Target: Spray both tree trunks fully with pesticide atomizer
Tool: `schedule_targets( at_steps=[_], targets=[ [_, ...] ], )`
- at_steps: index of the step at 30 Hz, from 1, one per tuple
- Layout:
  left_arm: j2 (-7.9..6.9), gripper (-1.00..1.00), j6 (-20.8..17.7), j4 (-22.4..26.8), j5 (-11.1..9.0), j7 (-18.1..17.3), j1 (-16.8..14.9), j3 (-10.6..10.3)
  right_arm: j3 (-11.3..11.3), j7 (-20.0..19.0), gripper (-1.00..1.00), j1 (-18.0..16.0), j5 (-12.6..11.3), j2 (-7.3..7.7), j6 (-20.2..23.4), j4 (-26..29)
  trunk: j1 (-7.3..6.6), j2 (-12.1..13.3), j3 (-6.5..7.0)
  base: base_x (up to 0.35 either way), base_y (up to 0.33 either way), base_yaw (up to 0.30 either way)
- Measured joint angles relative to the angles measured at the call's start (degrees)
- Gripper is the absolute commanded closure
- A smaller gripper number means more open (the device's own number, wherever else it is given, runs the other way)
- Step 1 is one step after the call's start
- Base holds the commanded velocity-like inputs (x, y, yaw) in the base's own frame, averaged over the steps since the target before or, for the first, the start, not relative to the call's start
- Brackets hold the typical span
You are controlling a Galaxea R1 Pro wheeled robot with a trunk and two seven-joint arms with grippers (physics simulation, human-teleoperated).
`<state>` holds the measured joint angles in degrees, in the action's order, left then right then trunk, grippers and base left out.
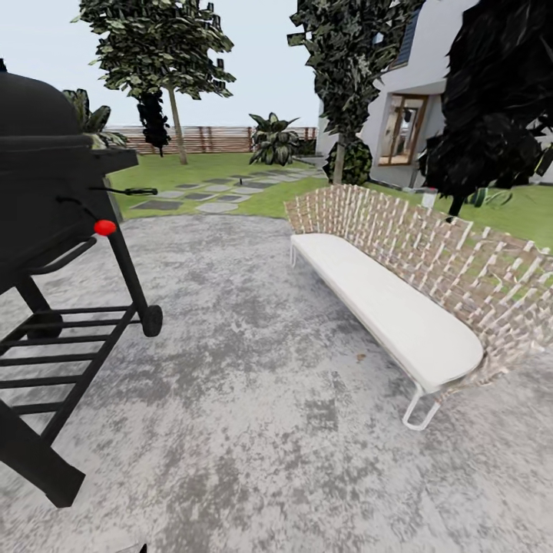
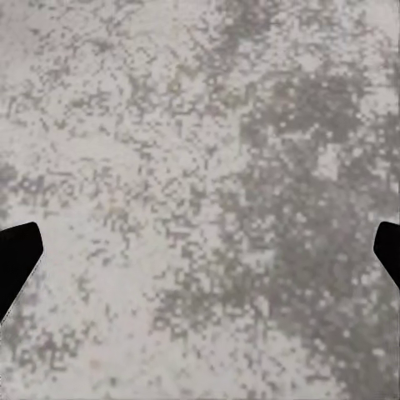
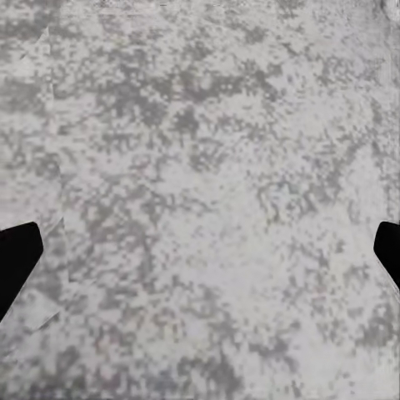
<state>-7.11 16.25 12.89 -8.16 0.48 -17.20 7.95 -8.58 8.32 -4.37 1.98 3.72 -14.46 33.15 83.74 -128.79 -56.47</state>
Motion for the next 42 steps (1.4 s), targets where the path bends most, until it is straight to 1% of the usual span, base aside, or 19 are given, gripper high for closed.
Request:
schedule_targets(
  at_steps=[18,21,25,26,27,28,29,30,31,32,33,36,38,42],
  targets=[
    [0.0,-1.0,0.0,0.0,0.0,0.0,0.0,0.0,0.0,0.0,-1.0,0.0,0.0,0.03,0.0,0.0,0.0,0.0,-1.15,0.34,0.0,0.214],
    [0.0,-1.0,0.0,0.0,0.0,0.0,0.0,0.0,-0.2,-0.1,-1.0,0.0,0.3,0.06,0.0,0.0,0.0,0.0,-1.26,0.34,-0.047,0.066],
    [0.0,-1.0,0.1,0.0,0.0,0.0,0.0,0.0,0.5,0.0,-1.0,0.0,0.1,0.3,-0.8,0.2,0.0,0.0,-1.3,0.34,-0.072,0.013],
    [0.0,-1.0,0.1,0.0,0.0,0.0,0.0,0.0,1.6,0.1,-1.0,0.0,0.1,0.49,-1.6,0.2,0.0,0.0,-1.3,0.34,-0.077,0.002],
    [0.0,-1.0,0.1,-0.1,0.0,0.0,0.0,0.0,5.0,0.0,-1.0,0.0,0.0,0.65,-2.7,0.2,0.0,0.0,-1.3,0.34,-0.077,0.002],
    [0.0,-1.0,0.1,-0.1,0.0,0.0,0.0,0.0,6.1,0.0,-1.0,0.0,0.0,0.71,-3.0,0.2,0.0,0.0,-1.3,0.34,-0.078,0.001],
    [0.01,-1.0,0.1,-0.1,0.0,0.0,0.0,0.0,9.4,-0.4,-1.0,0.0,-0.1,0.8,-3.7,0.2,0.0,0.0,-1.3,0.34,-0.078,0.001],
    [0.01,-1.0,0.1,-0.1,0.0,0.0,0.0,0.0,10.4,-0.9,-1.0,0.0,-0.1,0.81,-3.9,0.2,0.0,0.0,-1.3,0.34,-0.078,0.0],
    [0.01,-1.0,0.0,-0.1,0.0,0.0,0.0,0.0,11.8,-2.6,-1.0,0.0,0.0,0.83,-4.2,0.1,0.0,0.0,-1.3,0.34,-0.078,0.0],
    [0.01,-1.0,0.1,-0.1,0.0,0.0,0.0,0.0,13.3,-7.4,-1.0,0.0,0.1,0.85,-4.4,0.1,0.0,0.0,-1.3,0.34,-0.078,0.0],
    [0.01,-1.0,0.1,-0.1,0.0,0.0,0.0,0.0,13.7,-9.5,-1.0,0.0,0.1,0.87,-4.4,-0.1,0.0,0.0,-1.3,0.34,-0.078,0.0],
    [0.01,-1.0,0.1,-0.1,0.0,0.0,0.0,0.0,14.0,-11.5,-1.0,0.0,0.1,0.88,-4.5,-0.9,0.0,0.0,-1.3,0.34,-0.078,0.0],
    [0.01,-1.0,0.1,-0.1,0.0,0.0,0.0,0.0,14.1,-12.4,-1.0,0.0,0.2,0.89,-4.6,-1.8,0.0,0.0,-1.3,0.34,-0.078,0.0],
    [0.01,-1.0,0.1,0.0,0.0,0.0,0.0,0.0,14.2,-12.8,-1.0,0.0,0.2,0.9,-4.7,-2.3,0.0,0.0,-1.3,0.34,-0.08,0.0]
  ],
)
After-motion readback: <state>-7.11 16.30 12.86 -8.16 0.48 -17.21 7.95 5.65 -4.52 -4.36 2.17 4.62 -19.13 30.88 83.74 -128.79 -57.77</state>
